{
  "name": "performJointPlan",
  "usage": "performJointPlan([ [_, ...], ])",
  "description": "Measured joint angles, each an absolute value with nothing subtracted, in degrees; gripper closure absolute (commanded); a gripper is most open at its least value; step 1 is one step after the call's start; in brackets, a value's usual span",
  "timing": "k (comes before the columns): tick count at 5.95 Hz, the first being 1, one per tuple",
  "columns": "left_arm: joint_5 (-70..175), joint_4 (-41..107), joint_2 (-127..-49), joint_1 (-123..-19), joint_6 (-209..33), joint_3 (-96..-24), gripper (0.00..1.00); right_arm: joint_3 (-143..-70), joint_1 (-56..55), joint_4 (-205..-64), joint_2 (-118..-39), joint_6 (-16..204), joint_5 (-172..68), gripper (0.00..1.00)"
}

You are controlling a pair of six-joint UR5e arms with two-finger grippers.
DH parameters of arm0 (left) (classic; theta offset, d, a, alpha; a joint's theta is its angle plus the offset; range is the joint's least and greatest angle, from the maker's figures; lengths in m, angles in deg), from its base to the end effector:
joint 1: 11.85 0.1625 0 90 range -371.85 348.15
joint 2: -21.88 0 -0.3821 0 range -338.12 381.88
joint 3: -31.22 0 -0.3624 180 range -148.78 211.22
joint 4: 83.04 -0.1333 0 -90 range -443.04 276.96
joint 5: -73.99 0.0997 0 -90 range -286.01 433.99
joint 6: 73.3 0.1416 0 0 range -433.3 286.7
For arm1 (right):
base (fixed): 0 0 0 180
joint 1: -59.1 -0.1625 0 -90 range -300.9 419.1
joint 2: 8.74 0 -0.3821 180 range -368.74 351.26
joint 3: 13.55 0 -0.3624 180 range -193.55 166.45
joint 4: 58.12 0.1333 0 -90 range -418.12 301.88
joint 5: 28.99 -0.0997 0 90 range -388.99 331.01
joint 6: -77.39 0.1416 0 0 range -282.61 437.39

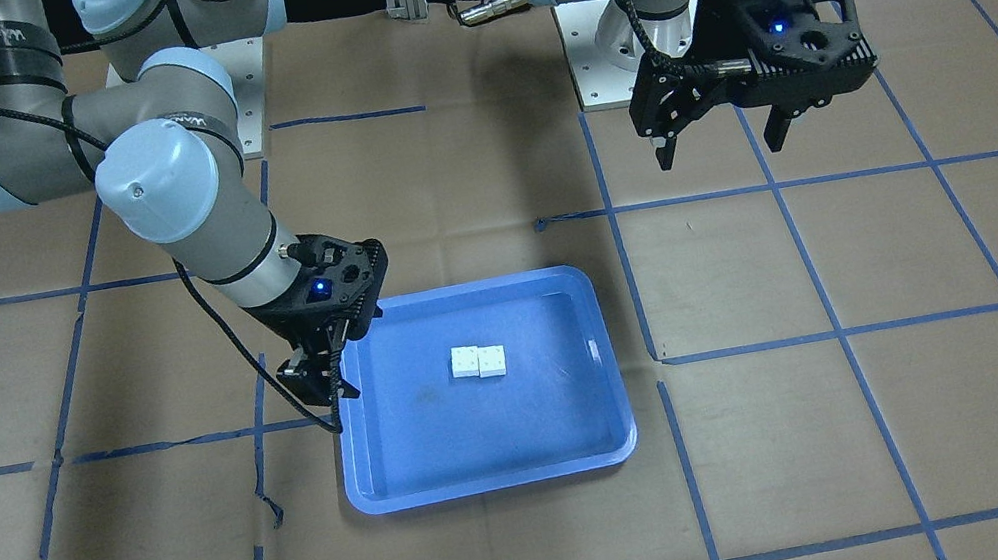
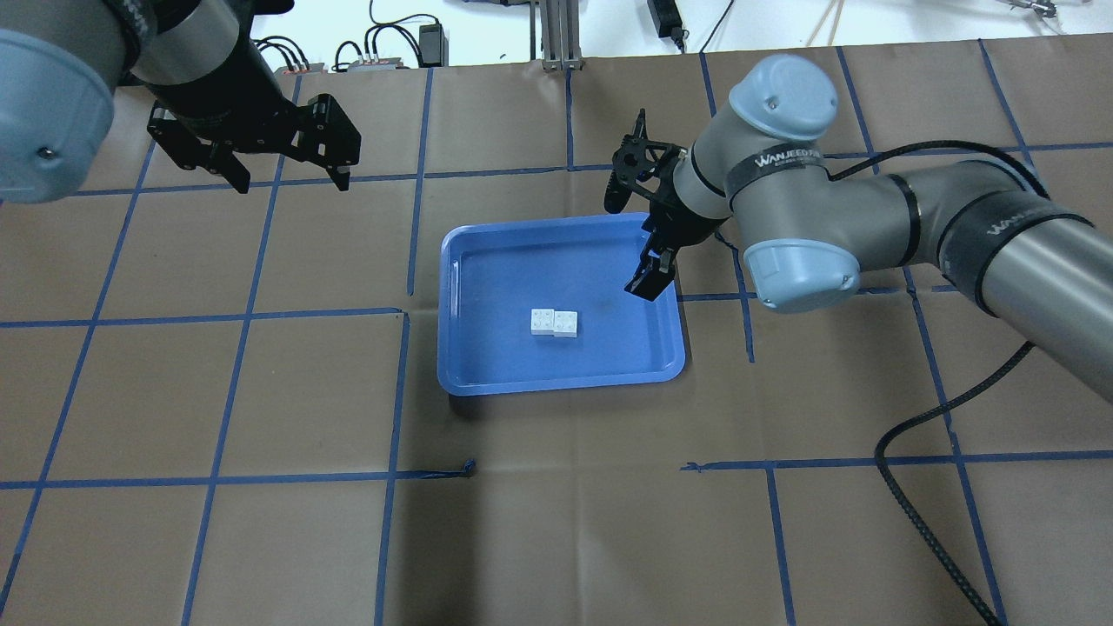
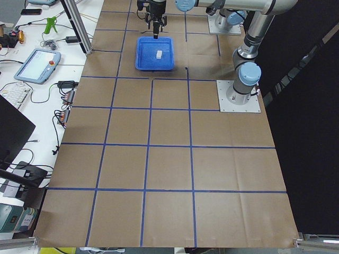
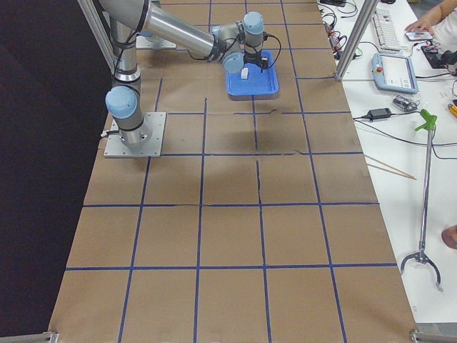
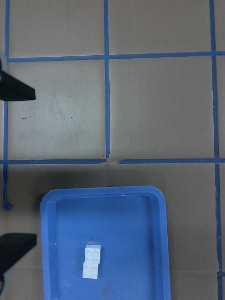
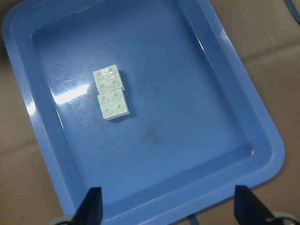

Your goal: Assemble white blocks and place on blue tray

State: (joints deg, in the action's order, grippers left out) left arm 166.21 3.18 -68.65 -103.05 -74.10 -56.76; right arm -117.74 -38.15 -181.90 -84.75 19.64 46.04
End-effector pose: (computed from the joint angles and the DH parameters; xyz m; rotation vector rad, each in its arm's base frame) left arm -0.1378 -0.4753 0.4223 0.0081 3.1012 -0.1437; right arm 0.2347 -0.4988 0.2357 -1.5915 2.4631 -0.2941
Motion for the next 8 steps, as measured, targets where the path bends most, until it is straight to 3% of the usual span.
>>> performJointPlan([
  [4, 166.3, 3.2, -68.7, -103.0, -74.1, -56.7, 0.01, -110.7, -36.0, -165.1, -89.5, 52.6, 56.7, 0.0],
  [8, 166.3, 3.2, -68.6, -103.0, -74.1, -56.7, 0.01, -101.4, -30.1, -147.0, -93.7, 64.8, 57.5, 0.0],
])
